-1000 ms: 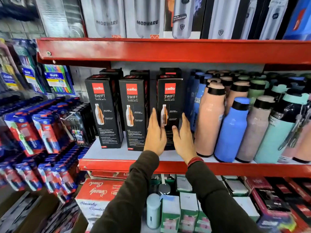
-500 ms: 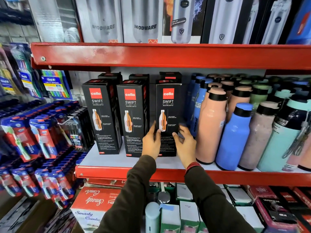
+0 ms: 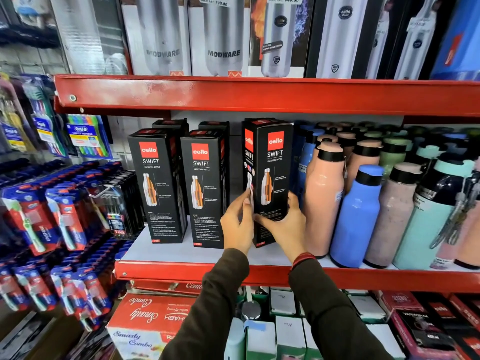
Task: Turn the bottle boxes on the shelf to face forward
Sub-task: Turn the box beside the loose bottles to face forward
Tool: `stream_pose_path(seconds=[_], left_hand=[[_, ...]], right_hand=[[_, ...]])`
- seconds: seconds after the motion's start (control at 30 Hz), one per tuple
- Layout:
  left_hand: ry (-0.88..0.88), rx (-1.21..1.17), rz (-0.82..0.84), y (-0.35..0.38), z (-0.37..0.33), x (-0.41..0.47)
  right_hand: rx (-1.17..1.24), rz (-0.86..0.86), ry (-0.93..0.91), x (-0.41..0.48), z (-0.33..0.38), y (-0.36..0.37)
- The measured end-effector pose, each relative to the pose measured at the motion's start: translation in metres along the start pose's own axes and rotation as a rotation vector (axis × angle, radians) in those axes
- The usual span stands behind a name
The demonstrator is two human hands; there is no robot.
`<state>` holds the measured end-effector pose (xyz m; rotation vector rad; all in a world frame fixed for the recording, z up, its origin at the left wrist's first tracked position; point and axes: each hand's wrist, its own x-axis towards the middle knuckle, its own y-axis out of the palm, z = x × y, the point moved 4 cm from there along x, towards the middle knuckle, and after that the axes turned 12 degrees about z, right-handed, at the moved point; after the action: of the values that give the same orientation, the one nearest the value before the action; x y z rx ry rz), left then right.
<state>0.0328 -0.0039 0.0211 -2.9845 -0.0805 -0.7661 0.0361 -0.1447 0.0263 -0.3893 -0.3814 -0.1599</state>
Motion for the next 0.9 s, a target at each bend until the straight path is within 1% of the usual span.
stream_pose_path(seconds=[0.1, 0.2, 0.3, 0.43, 0.6, 0.77, 0.9], left_hand=[[0.031, 0.047, -0.017, -0.001, -0.001, -0.002], [0.057, 0.175, -0.031, -0.003, -0.006, 0.0], [-0.014, 0.244, 0.022, -0.003, 0.0, 0.006], [-0.078, 0.18, 0.127, -0.007, 0.01, 0.007], [-0.084, 0.046, 0.085, -0.013, 0.017, 0.004], [-0.057, 0.058, 0.043, -0.012, 0.021, -0.001], [-0.069, 0.075, 0.023, -0.009, 0.027, 0.001]], right_hand=[[-0.001, 0.008, -0.004, -0.001, 0.004, -0.004], [0.01, 0.031, -0.023, 0.0, 0.005, -0.007], [0.024, 0.066, -0.025, 0.003, 0.002, -0.009], [0.046, 0.141, -0.022, 0.005, -0.002, -0.012], [0.046, 0.254, -0.019, 0.006, -0.014, -0.007], [0.015, 0.298, -0.024, 0.003, -0.017, -0.002], [-0.051, 0.29, -0.016, 0.006, -0.023, 0.001]])
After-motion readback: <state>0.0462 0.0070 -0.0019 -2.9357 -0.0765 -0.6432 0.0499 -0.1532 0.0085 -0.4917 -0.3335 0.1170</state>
